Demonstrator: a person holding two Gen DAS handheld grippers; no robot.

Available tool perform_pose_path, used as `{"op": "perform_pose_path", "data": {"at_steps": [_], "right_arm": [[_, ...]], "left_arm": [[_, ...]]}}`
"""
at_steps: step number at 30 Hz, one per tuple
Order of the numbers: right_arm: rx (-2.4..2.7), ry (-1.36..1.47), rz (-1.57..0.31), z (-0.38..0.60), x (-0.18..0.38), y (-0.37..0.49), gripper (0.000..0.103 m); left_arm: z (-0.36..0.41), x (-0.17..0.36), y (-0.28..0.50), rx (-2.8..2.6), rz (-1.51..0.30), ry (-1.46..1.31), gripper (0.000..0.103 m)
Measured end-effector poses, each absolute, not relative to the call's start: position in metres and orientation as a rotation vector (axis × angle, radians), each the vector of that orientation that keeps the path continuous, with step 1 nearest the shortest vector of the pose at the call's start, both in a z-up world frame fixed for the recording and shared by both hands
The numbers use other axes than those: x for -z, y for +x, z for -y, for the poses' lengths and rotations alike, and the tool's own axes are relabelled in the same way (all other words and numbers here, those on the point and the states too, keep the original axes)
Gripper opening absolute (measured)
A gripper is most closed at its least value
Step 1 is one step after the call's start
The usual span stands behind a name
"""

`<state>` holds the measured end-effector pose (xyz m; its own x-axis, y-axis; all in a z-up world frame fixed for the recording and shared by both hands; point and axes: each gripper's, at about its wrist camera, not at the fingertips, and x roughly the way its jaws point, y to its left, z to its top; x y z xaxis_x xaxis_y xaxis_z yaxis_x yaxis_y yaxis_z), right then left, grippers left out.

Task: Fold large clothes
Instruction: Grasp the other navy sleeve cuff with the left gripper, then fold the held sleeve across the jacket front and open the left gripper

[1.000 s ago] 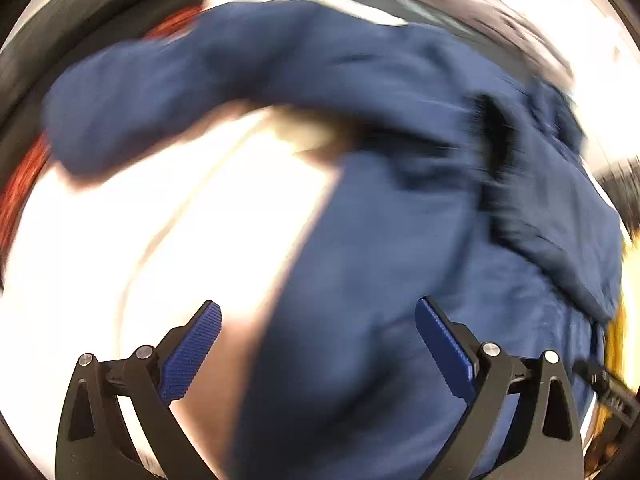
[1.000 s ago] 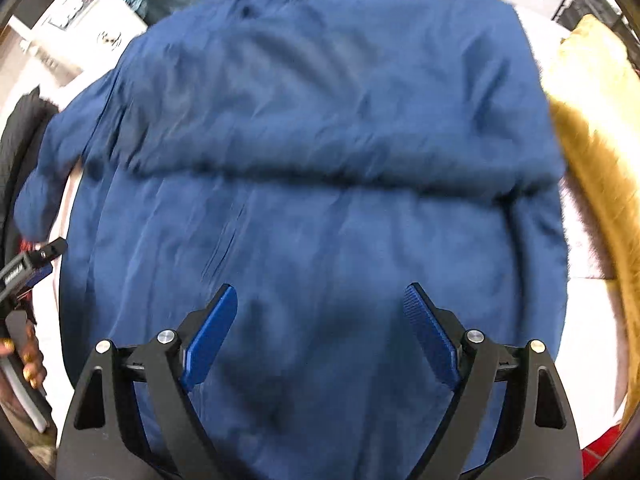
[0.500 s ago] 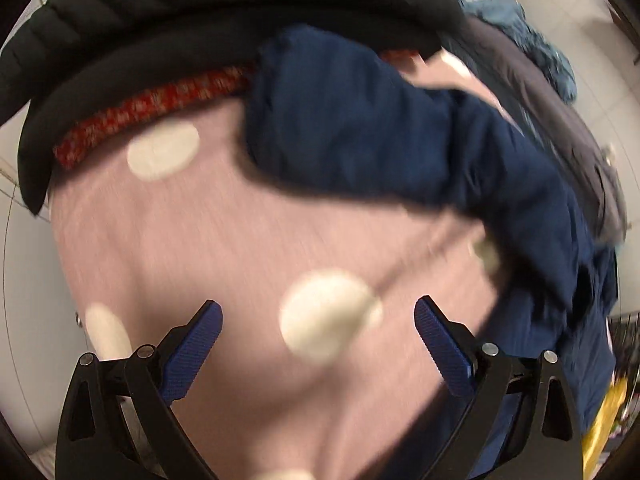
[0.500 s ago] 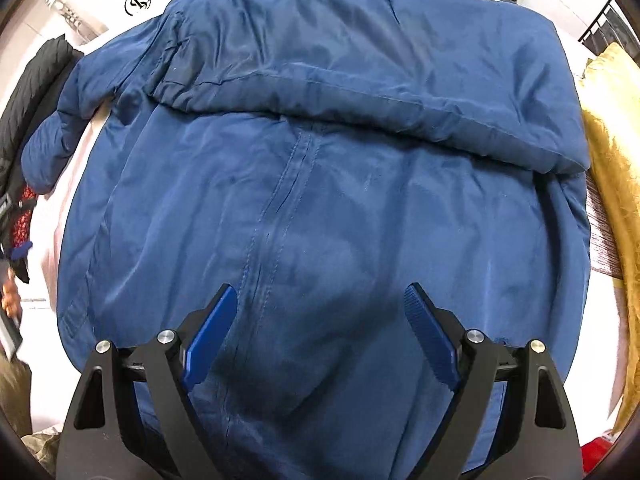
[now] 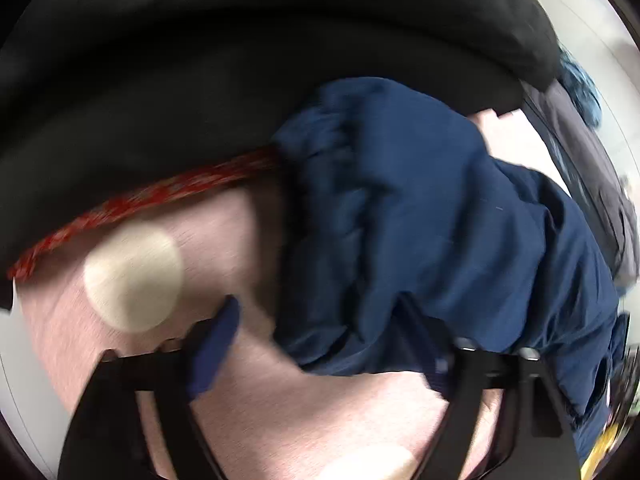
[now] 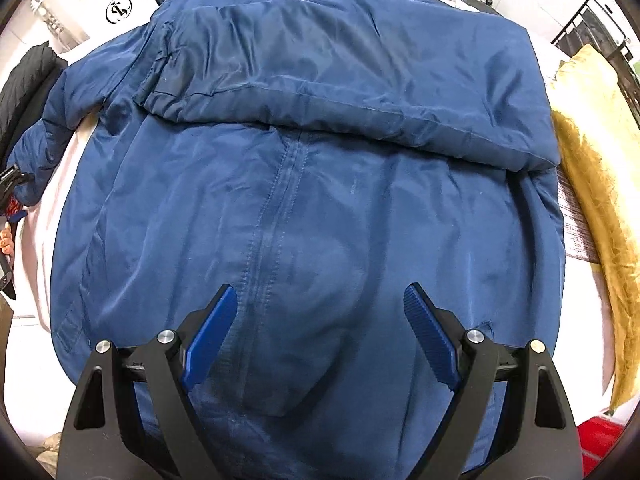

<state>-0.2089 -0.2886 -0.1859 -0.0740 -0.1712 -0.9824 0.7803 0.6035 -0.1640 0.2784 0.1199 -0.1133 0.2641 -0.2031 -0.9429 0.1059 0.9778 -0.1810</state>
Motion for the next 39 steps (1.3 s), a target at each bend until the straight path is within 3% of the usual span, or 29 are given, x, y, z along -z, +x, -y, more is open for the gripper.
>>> {"op": "perform_pose_path", "data": {"at_steps": [4, 6, 10, 14, 26, 39], "right_arm": [[0.864, 0.561, -1.429, 0.286, 0.182, -0.209, 0.085], [0.868, 0.568, -1.421, 0.286, 0.181, -0.209, 0.085], [0.874, 0.570, -1.400, 0.291, 0.173, -0.211, 0.085], [0.868, 0.584, -1.371, 0.298, 0.171, -0.212, 0.085], [0.863, 0.672, -1.291, 0.323, 0.165, -0.235, 0.085], [0.959, 0.859, -1.196, 0.354, 0.170, -0.314, 0.085]], "left_arm": [[-0.099, 0.089, 0.282, 0.269, -1.234, -0.010, 0.015], [-0.093, 0.060, 0.284, 0.292, -1.161, -0.007, 0.010], [-0.092, -0.028, 0.285, 0.322, -0.926, 0.039, 0.009], [-0.119, -0.090, 0.291, 0.293, -0.837, -0.057, 0.008], [-0.084, -0.080, 0.256, 0.267, -0.889, 0.069, 0.008], [0.141, -0.136, 0.114, 0.765, -0.832, 0.194, 0.008]]}}
